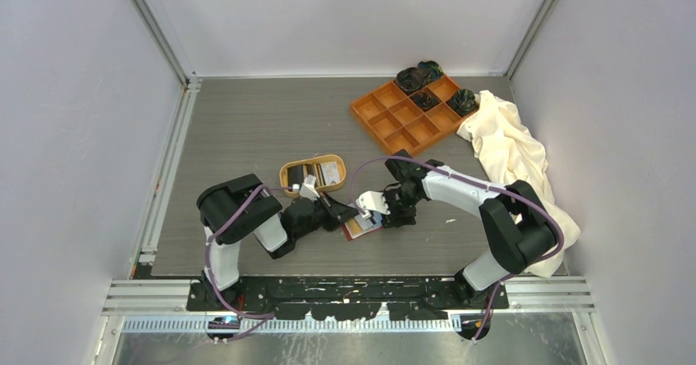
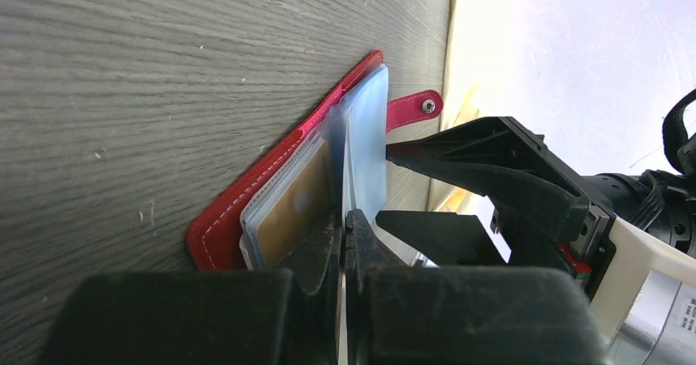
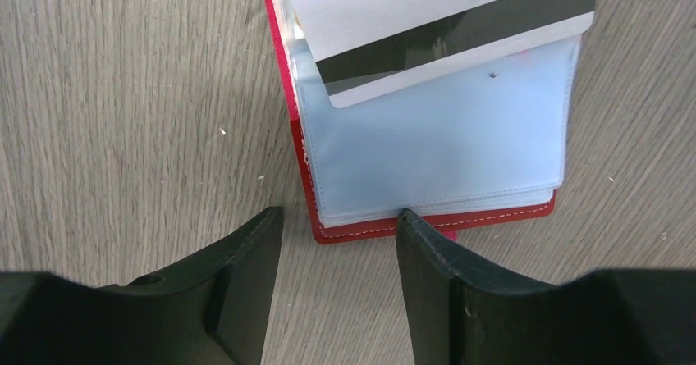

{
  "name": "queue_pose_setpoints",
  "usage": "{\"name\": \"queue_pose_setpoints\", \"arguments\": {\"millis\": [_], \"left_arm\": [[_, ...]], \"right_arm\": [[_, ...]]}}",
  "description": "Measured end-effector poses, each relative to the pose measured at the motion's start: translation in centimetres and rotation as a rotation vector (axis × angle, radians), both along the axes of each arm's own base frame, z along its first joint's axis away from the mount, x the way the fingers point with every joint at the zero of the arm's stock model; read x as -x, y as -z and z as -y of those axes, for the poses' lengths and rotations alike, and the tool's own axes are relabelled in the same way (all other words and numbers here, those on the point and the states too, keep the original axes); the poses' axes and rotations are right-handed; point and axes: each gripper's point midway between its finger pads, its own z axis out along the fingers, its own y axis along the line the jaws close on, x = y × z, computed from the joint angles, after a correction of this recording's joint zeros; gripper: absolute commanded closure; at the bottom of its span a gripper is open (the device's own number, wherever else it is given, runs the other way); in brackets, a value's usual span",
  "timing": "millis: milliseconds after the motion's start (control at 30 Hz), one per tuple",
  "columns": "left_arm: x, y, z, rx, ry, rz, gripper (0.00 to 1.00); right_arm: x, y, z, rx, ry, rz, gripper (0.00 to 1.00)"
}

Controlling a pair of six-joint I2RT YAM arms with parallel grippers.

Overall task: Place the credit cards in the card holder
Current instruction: Insert the credit card into the card holder.

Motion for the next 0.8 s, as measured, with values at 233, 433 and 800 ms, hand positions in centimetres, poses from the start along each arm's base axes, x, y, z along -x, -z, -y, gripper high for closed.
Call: {"name": "queue_pose_setpoints", "arguments": {"millis": [233, 433, 800], "left_arm": [[0.12, 0.08, 0.08, -0.009, -0.001, -0.025, 1.0], [0.01, 0.15, 0.26, -0.017, -0.007, -0.037, 1.0], [0.26, 0.27, 0.36, -0.093, -0.016, -0.151, 1.0]], "right_arm": [[0.01, 0.0, 0.0, 0.0, 0.0, 0.0, 0.42], [0.01, 0.0, -0.01, 0.0, 0.002, -0.001, 0.42], [0.09, 0.0, -0.14, 0.006, -0.005, 0.003, 0.42]]}}
